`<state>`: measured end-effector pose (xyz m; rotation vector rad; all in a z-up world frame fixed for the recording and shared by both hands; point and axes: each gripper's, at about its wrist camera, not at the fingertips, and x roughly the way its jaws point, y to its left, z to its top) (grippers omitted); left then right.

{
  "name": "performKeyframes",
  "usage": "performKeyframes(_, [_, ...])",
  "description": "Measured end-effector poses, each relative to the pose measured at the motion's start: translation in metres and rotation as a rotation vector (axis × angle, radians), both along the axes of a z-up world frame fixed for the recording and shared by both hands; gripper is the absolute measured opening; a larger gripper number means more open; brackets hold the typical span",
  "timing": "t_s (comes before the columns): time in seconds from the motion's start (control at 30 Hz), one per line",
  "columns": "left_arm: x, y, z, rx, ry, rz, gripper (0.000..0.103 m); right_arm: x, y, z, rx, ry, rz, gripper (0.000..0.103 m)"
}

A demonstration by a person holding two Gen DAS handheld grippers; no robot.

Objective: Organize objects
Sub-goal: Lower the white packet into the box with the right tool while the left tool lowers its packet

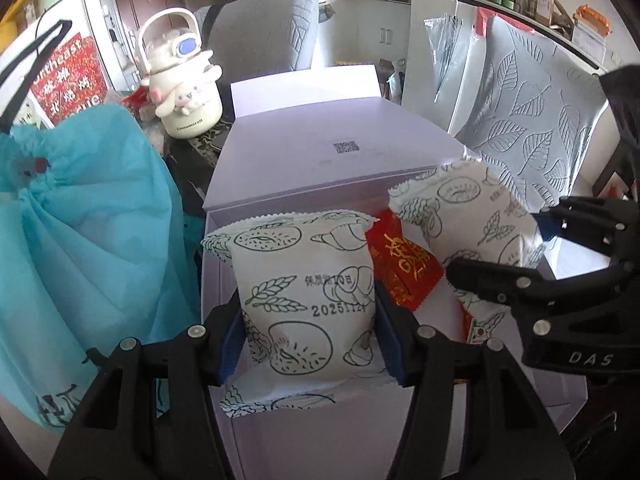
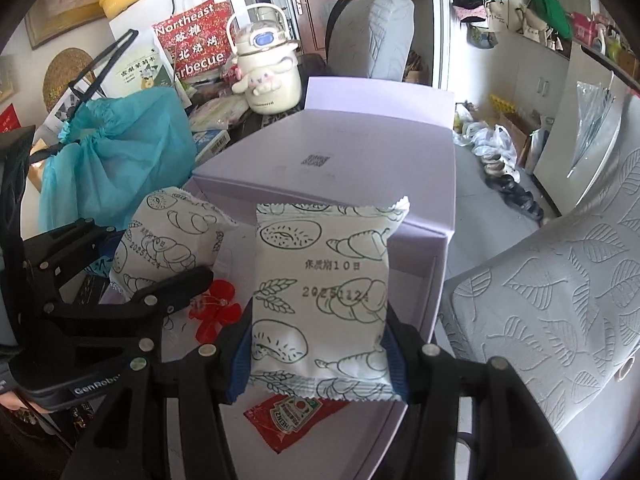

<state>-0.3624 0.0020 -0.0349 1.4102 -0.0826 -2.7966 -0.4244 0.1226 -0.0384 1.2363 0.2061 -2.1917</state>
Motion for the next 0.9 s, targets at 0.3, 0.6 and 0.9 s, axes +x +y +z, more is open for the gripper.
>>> performKeyframes(0.3, [-0.001, 0.000, -0.005, 0.032, -0.018, -0.016, 0.056, 0.000, -0.003, -0.005, 0.015, -0.022, 0.013, 0.057])
performKeyframes(0.6, [0.003, 0.014, -0.006, -0.001, -0.083, -0.085, 0.056, 0.020, -0.007, 0.005, 0.109, 0.048, 0.091, 0.057])
performKeyframes(0.9, [-0.002, 0.007, -0.006, -0.002, -0.100, -0.035, 0.063, 0.018, -0.008, 0.006, 0.120, 0.050, 0.074, 0.057])
